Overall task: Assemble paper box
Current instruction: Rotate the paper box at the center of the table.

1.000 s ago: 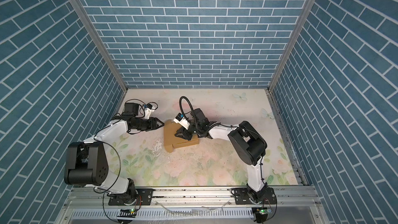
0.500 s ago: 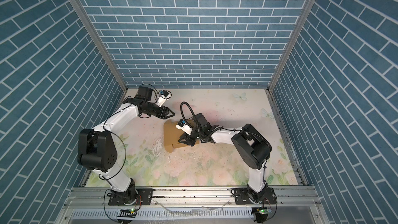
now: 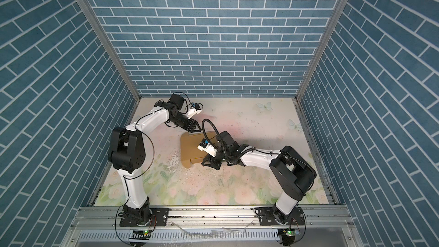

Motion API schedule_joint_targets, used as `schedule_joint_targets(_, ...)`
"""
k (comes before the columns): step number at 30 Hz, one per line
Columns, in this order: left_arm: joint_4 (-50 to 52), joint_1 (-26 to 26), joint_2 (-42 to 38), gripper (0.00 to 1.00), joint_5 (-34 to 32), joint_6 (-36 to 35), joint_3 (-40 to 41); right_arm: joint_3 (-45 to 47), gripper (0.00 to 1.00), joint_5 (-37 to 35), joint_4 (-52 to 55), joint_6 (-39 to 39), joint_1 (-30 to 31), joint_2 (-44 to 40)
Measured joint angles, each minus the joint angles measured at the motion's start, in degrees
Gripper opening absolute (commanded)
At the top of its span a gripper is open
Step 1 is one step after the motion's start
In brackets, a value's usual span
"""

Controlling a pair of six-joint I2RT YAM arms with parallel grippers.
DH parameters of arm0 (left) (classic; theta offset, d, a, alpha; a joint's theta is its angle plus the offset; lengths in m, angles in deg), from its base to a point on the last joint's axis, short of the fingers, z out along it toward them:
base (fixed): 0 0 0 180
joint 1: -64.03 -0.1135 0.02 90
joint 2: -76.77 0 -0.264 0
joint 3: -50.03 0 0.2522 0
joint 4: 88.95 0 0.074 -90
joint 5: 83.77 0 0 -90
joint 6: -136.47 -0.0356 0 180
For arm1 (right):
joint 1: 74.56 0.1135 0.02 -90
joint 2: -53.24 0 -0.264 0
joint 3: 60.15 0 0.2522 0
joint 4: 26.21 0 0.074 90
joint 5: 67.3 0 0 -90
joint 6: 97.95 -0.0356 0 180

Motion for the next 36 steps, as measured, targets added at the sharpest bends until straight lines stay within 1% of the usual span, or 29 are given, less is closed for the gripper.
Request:
schedule_joint_targets(2,0.4,0.0,1.1,0.58,-0.1,0.0,-0.4,0.0,0.24,-1.0,1.0,0.5,0.0,0.0)
schedule_joint_targets(4,1.3,0.0,2.8,0.58,-0.3,0.1,-1.9,0.0,0.21,-2.3,1.9,1.1,0.0,0.4)
schedule_joint_targets(7,1.7,0.0,4.8,0.57,-0.5,0.1,-3.5,-0.1,0.21,-4.6,3.3,2.1,0.0,1.4)
schedule_joint_targets(13,2.2,0.0,5.0,0.55,-1.0,0.4,-2.7,-0.1,0.21,-10.3,2.7,3.0,-0.9,3.2)
schedule_joint_targets(20,1.4,0.1,2.4,0.54,-2.1,0.8,3.5,1.7,0.21,-16.6,1.0,3.1,-3.1,3.5)
schedule_joint_targets(31,-1.1,1.7,-6.3,0.52,-2.2,3.0,13.5,2.1,0.23,-21.5,1.1,3.1,-11.0,3.5)
schedule_joint_targets(36,-1.9,1.9,-9.2,0.52,-2.4,3.3,15.8,2.1,0.25,-23.6,3.9,3.2,-12.2,2.4)
